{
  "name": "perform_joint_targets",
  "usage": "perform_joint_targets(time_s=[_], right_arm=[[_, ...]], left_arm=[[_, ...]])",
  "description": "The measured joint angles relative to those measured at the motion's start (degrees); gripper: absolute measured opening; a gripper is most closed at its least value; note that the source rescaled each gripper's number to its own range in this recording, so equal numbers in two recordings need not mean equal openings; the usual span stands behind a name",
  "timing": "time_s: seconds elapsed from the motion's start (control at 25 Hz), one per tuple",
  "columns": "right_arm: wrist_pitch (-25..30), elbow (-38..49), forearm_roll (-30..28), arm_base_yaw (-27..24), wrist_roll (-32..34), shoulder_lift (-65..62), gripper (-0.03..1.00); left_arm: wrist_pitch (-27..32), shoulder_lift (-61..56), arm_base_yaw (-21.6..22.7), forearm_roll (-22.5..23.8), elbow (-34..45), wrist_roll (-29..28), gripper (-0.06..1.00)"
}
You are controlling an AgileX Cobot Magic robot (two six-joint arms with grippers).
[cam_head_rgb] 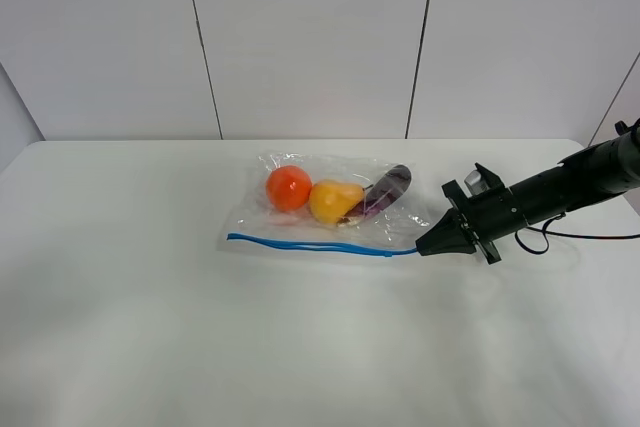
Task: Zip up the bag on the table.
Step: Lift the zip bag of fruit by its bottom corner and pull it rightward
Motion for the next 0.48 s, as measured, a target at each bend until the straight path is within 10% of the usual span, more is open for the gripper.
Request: perform_joint_targets(time_s=[0.48], right_arm=[[2.6,-0.8,2.0,0.0,-0.6,0.0,0.00]], left_arm=[[0.0,0.0,0.0,0.0,0.0,0.0,1.00]])
